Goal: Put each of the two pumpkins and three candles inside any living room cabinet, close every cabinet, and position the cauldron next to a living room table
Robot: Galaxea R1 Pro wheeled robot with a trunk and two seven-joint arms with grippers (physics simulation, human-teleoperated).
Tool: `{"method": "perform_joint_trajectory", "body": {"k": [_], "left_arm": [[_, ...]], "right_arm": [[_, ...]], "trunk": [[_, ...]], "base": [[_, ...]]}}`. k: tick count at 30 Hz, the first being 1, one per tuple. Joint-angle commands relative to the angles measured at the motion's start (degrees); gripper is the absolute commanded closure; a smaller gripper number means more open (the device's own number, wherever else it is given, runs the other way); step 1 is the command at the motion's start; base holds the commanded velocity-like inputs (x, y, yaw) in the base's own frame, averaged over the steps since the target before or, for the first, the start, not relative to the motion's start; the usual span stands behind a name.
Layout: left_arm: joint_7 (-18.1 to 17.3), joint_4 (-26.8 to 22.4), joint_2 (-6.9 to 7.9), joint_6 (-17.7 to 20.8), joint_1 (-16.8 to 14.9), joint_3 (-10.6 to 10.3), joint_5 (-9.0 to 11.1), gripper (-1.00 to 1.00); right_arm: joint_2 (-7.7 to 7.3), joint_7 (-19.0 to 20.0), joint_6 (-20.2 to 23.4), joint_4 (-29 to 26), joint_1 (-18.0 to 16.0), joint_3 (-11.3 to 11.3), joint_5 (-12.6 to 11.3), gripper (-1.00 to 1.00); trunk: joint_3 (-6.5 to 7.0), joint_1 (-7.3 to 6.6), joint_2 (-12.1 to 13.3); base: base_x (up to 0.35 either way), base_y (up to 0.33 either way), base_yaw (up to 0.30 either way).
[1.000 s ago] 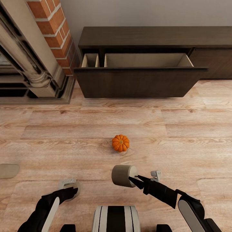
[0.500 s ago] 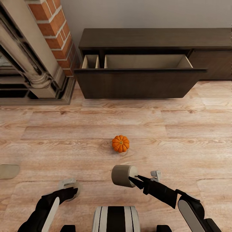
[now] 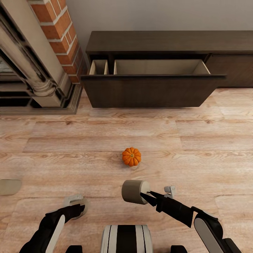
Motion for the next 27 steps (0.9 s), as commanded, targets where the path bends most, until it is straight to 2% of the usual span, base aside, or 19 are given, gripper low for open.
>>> {"method": "perform_joint_trajectory", "body": {"k": [1, 12, 15, 18, 21, 22, 24, 27], "left_arm": [[0.00, 0.00, 0.01, 0.01, 0.00, 0.00, -0.03, 1.00], [0.20, 0.00, 0.15, 0.97, 0.00, 0.59, 0.09, 1.00], [0.24, -0.23, 0.17, 3.02, 0.00, 0.78, 0.10, 1.00], [0.26, -1.19, 0.29, 6.68, 0.00, 0.91, 0.10, 1.00], [0.29, -2.36, 0.29, 8.48, 0.00, 0.95, 0.10, 1.00], [0.31, -3.82, 0.33, 10.84, 0.00, 1.37, 0.10, 1.00], [0.27, -4.73, 0.34, 12.32, 0.00, 2.23, 0.10, 1.00], [0.28, -5.07, 0.34, 12.94, 0.00, 2.66, 0.10, 1.00]], "right_arm": [[0.00, -0.01, 0.02, 0.00, 0.00, 0.00, -0.05, 1.00], [0.00, -0.93, 0.19, 0.00, 0.00, 0.00, 0.05, 1.00], [0.00, -4.12, 0.55, 0.00, 0.00, 0.03, 0.02, 1.00], [0.00, -7.79, 0.86, 0.00, 0.00, 0.11, -0.06, 1.00], [0.00, -9.12, 1.00, 0.00, 0.00, 0.15, -0.05, 1.00], [0.04, -10.77, 1.12, -0.05, 0.00, 0.17, 0.00, 1.00], [0.18, -13.36, 2.11, -0.12, 0.00, 0.25, 0.03, 1.00], [1.51, -16.90, 3.18, -0.24, 0.00, 1.51, 0.10, 1.00]], "trunk": [[0.22, -0.03, 0.01], [2.66, -0.31, 0.16], [3.32, -0.39, 0.20], [3.99, -0.46, 0.24], [4.65, -0.54, 0.28], [4.87, -0.57, 0.29], [5.32, -0.62, 0.32], [5.98, -0.70, 0.36]], "base": [[0.000, 0.000, 0.000], [0.000, 0.000, 0.000], [0.000, 0.000, 0.000], [0.000, 0.000, 0.000], [0.000, 0.000, 0.000], [0.000, 0.000, 0.000], [0.000, 0.000, 0.000], [0.000, 0.000, 0.000]]}}
